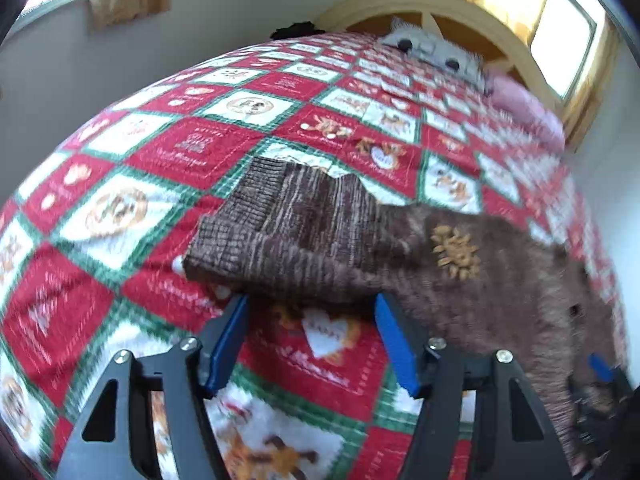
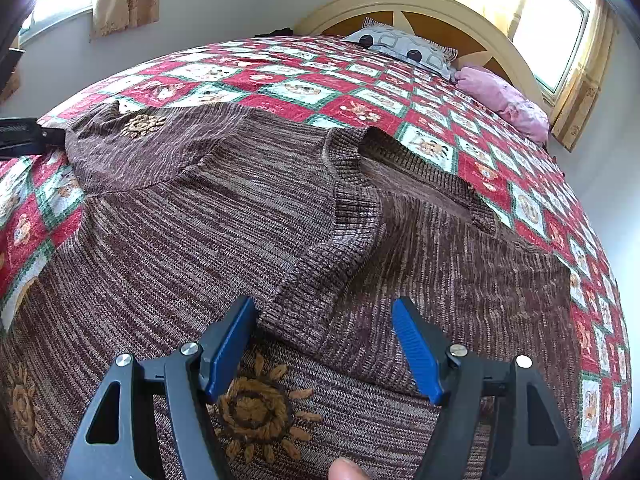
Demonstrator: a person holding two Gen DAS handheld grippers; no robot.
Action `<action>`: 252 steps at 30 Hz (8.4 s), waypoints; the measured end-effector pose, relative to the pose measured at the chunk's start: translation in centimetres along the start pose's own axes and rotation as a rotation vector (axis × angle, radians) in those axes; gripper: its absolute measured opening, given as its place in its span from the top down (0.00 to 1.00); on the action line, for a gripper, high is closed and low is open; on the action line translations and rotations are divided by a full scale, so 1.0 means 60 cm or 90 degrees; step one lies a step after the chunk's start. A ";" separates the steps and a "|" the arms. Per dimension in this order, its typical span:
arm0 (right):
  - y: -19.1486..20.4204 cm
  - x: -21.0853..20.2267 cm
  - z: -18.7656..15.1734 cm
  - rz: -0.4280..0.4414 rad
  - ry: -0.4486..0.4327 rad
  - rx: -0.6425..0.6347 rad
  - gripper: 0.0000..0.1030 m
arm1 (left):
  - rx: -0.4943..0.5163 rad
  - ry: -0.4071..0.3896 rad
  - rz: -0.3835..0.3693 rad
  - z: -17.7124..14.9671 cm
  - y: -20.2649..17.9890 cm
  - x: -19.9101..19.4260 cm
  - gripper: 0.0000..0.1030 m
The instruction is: Fold small clothes
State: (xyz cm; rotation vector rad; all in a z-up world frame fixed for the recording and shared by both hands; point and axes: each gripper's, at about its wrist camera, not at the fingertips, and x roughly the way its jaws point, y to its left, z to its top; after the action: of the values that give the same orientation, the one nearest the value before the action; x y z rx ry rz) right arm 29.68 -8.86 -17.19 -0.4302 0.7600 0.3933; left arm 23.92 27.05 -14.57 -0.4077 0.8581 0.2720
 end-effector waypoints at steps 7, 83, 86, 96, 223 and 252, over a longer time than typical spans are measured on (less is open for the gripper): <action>-0.002 0.001 -0.001 0.001 0.001 0.007 0.29 | -0.069 -0.049 -0.045 -0.015 0.032 -0.035 0.34; -0.193 -0.120 -0.133 -0.057 0.015 0.142 0.24 | 0.155 -0.050 -0.403 -0.052 -0.457 -0.128 0.92; -0.206 -0.126 -0.151 -0.063 0.022 0.159 0.24 | 0.180 -0.036 -0.407 -0.081 -0.492 -0.121 0.92; -0.220 -0.127 -0.194 -0.052 0.037 0.189 0.24 | 0.264 -0.005 -0.373 -0.178 -0.574 -0.082 0.92; -0.181 -0.068 -0.085 0.090 -0.011 0.171 0.73 | 0.211 0.055 -0.181 -0.117 -0.256 0.016 0.86; -0.263 0.022 0.014 0.063 -0.035 0.188 0.95 | 0.176 0.018 -0.224 0.006 -0.280 0.111 0.95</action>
State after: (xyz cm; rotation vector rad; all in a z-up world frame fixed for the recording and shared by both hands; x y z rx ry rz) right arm 38.69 -21.49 -14.00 -0.1044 0.7737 0.3761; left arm 34.86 12.75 -15.54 -0.2977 0.8220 -0.1770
